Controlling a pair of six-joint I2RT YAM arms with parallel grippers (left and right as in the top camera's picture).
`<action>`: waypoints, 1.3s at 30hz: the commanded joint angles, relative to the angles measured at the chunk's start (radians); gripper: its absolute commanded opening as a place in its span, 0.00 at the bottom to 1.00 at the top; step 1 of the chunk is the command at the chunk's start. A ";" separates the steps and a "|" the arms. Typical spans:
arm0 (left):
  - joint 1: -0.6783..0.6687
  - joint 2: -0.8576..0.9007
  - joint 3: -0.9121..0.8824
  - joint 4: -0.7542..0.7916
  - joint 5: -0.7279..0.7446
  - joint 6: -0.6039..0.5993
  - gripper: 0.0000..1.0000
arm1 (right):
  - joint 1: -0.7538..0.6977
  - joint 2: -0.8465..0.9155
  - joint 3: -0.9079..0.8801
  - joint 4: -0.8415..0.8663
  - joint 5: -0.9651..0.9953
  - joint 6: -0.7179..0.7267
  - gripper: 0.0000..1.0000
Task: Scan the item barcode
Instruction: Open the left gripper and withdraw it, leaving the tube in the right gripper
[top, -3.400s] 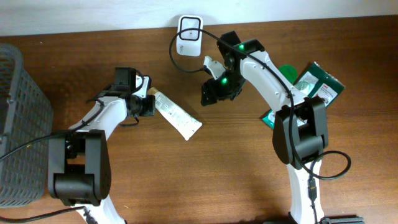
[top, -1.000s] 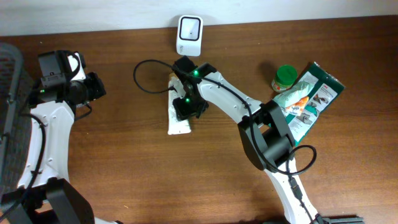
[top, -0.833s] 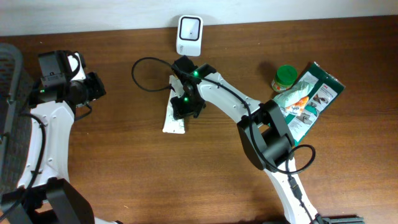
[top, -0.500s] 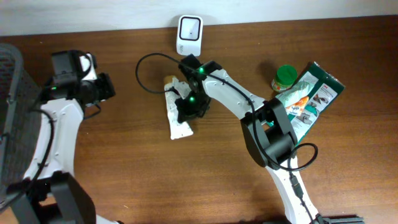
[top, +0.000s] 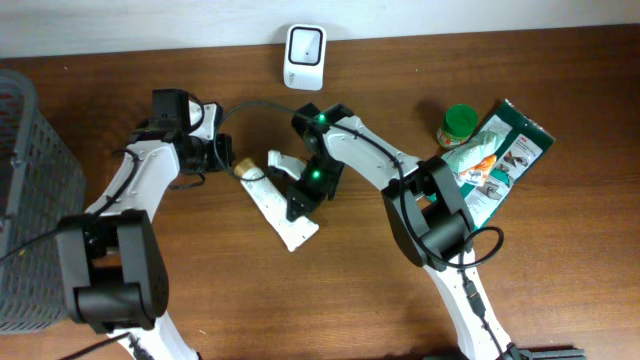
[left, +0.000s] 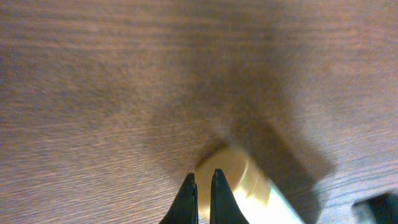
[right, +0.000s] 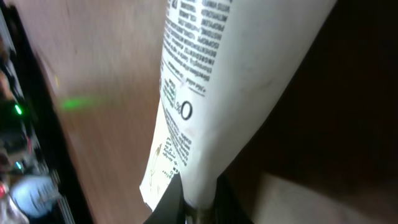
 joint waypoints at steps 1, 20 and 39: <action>0.002 0.040 -0.013 -0.010 0.029 0.023 0.00 | -0.031 0.024 -0.009 0.053 -0.069 0.124 0.04; 0.005 0.109 -0.070 0.102 0.407 0.027 0.00 | -0.050 0.025 -0.009 0.099 -0.045 0.217 0.04; 0.005 0.156 -0.072 0.132 0.426 0.023 0.00 | -0.035 0.025 -0.105 0.490 -0.063 0.698 0.36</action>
